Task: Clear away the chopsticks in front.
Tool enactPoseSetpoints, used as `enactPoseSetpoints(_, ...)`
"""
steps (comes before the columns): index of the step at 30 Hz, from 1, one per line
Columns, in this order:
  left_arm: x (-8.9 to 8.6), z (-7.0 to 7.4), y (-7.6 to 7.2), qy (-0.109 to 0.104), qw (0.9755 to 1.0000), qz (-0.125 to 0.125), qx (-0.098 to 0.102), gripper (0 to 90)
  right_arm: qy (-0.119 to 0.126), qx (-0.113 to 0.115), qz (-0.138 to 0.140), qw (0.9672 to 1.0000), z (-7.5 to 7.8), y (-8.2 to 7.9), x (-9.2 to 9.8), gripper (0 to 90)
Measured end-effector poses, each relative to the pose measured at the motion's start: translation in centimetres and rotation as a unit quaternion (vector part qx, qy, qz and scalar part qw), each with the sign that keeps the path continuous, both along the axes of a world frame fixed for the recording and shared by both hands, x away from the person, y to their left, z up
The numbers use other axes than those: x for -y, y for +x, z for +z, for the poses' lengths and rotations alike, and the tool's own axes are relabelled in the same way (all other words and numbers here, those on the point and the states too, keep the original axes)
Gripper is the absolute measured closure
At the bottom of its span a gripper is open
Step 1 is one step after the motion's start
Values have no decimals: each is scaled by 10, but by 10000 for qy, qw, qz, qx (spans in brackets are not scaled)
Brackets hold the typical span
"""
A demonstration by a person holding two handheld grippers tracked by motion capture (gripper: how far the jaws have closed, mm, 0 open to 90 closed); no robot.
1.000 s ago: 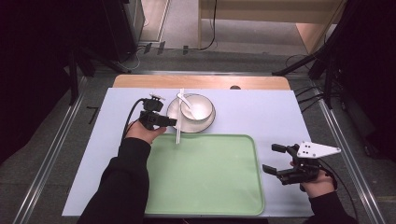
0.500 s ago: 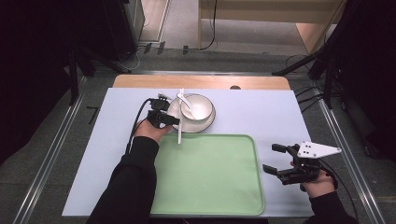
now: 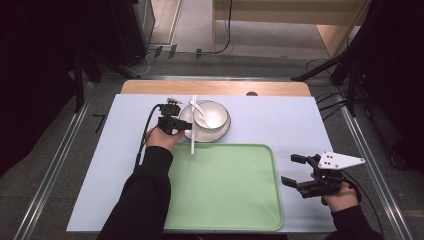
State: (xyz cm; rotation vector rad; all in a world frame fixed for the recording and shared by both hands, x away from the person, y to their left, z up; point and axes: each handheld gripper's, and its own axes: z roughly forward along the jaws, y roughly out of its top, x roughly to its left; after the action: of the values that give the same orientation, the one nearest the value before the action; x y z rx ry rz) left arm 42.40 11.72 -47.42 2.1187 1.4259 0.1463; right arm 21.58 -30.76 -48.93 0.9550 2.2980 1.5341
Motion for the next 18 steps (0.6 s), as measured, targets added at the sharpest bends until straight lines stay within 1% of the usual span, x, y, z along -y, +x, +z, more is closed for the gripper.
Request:
enactPoseSetpoints(2, 1, 0, 0, 12, 10000, -12, -21, 704, -6, 11, 10, 10000, 0, 0, 0, 145)
enactPoseSetpoints(3, 2, 1, -1, -44, 10000, -20, -7, 703, -8, 15, 9, 10000, 1, 0, 0, 145)
enactPoseSetpoints(4, 2, 1, -1, -44, 10000, -20, -7, 703, -4, 12, 5, 10000, 1, 0, 0, 145)
enactPoseSetpoints(5, 5, 2, -4, -22, 9999, -103, -3, 703, -10, 13, 10, 10000, 1, 0, 0, 145)
enactPoseSetpoints(6, 5, 2, -4, -22, 9999, -103, -3, 703, -10, 13, 10, 10000, 1, 0, 0, 145)
enactPoseSetpoints(7, 7, 1, -4, 74, 9999, -149, -4, 704, -14, -4, 11, 10000, 0, 0, -1, 144)
enactPoseSetpoints(10, 7, 0, -4, 126, 9998, -129, -33, 709, -13, -12, 14, 10000, 0, 0, -1, 144)
enactPoseSetpoints(12, 6, -3, -2, 120, 9999, -53, -37, 723, -5, -3, 15, 10000, 0, 0, 0, 145)
enactPoseSetpoints(14, 5, -4, -1, 131, 9999, -48, -40, 741, -8, -11, 10, 10000, 0, 0, 0, 145)
enactPoseSetpoints(16, 5, -5, 2, 97, 9999, 40, -40, 751, -16, -9, 19, 10000, 0, 0, 0, 145)
enactPoseSetpoints(17, 4, -7, 5, 92, 9999, 106, -6, 783, -9, -18, 25, 10000, 0, 0, -1, 144)
enactPoseSetpoints(18, 4, -7, 5, 92, 9999, 106, -6, 784, -9, -18, 25, 10000, 0, 0, -1, 144)
